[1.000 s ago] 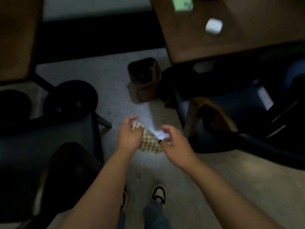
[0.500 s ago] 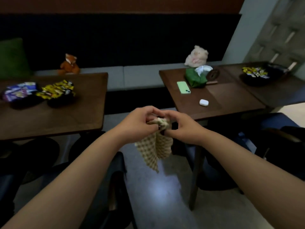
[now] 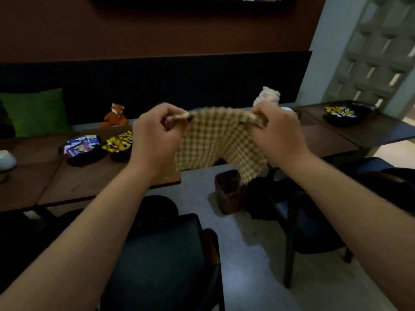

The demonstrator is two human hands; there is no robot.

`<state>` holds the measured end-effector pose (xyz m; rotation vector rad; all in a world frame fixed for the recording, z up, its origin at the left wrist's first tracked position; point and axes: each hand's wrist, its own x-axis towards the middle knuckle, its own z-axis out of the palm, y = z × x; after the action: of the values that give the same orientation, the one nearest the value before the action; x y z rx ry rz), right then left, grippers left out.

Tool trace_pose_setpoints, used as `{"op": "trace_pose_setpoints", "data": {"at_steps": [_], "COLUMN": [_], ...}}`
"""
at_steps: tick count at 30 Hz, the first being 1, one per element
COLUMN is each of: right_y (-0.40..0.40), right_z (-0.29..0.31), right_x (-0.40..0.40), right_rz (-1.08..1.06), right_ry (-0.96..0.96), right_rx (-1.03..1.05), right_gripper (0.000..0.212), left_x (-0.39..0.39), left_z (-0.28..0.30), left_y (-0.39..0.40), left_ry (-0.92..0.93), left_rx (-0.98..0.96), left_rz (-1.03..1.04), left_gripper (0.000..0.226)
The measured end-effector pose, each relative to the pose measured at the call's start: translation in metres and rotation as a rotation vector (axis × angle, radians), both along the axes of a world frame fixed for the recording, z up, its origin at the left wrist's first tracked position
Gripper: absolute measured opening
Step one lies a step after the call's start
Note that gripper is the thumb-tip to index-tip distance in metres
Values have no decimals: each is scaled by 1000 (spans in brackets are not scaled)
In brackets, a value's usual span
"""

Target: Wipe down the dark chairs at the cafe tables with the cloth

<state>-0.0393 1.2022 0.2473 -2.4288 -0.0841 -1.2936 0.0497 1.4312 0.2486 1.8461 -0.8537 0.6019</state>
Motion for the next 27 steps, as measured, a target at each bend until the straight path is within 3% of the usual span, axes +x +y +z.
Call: {"op": "trace_pose_setpoints", "data": {"at_steps": [1,2,4,5,6,7,9,10,11,13,14,15,20,24,27], "right_y": [14,28,42,41,36,31,30,31,33,33,29,21,-25,-40,-33], "right_z": [-4,-16,-38,-38,-34,-25,-13,-10,-15,-38,-47,-53,-50,-43,-44], "right_x": [-4,-6,-2,3,10,17,23,23,23,21,19,17,4,-7,-11], "right_rz": [-16,-22,-72,-109,-115,-111,-92,-93,-95,-83,-74,-56,53,340,416], "right_ry": [-74,31,741,940,910,753,163,48,124,675,898,976,852,854,923], "right_rx": [-65,-161,-307,-249,-119,41,173,118,-18,-225,-215,-127,387,997,1281], "right_gripper": [9,13,18,18,17,17,16,18,23,25,20,13,25,8,27], "left_x": [-6,-10,-11,-8,0,8,11,10,9,3,3,5,14,9,-11], "left_z": [-6,-15,-34,-35,-32,-25,-17,-17,-22,-43,-55,-64,-71,-69,-90], "left_y": [-2,-6,-18,-19,-21,-23,-25,-27,-30,-32,-29,-23,-4,0,-4], "left_ry": [-123,-114,270,445,521,485,161,38,21,239,366,455,953,1100,1434], "left_rx": [17,194,710,740,635,434,16,-14,91,553,663,648,-41,-301,-537], "left_rz": [62,99,116,127,154,194,235,189,115,52,56,72,-92,-372,-464], "left_gripper": [6,6,15,17,17,17,14,11,8,7,10,12,10,18,44]}}
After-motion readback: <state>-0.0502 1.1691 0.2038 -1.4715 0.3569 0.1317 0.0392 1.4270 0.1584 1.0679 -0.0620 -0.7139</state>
